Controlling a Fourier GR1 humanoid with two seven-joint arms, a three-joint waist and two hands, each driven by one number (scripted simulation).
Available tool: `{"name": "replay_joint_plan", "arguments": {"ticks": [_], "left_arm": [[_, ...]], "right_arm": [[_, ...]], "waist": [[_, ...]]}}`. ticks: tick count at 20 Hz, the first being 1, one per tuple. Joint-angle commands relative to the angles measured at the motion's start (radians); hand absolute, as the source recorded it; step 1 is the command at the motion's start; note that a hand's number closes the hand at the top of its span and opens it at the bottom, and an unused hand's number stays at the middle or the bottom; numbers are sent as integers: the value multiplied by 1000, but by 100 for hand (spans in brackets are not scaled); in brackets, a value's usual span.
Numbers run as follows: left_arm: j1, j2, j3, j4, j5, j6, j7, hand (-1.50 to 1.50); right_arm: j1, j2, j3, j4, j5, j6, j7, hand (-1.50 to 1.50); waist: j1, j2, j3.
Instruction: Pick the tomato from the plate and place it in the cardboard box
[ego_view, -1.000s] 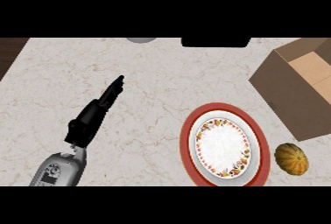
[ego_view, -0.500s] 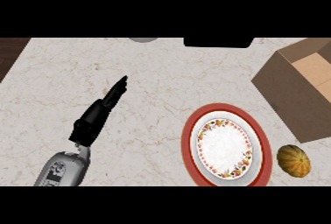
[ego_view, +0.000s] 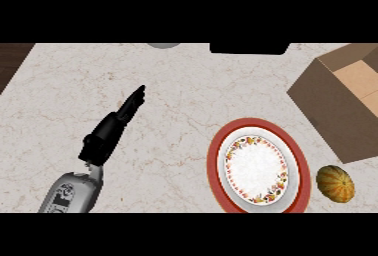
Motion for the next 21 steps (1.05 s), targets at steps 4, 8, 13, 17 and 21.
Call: {"name": "replay_joint_plan", "arguments": {"ticks": [4,8,13,17,21], "left_arm": [[14,1,11,3,11,-23,-27,0],[39,-16,-13,-13,-26,-1,-38,0],[6,-15,6,39,-24,-8,-47,0],[-14,-9,22,5,-2,-17,-9,0],[0,2,30,31,-3,-29,-42,0]], "right_arm": [[-61,135,56,196,61,67,69,-150],[-129,129,22,371,78,96,-71,-150],[-197,155,-108,437,-66,211,-50,-150],[-231,111,-237,512,-201,317,-23,-150],[-245,37,-313,576,-284,448,50,-150]], "waist": [[4,2,0],[11,6,2],[5,7,2],[11,10,4],[3,10,4]]}}
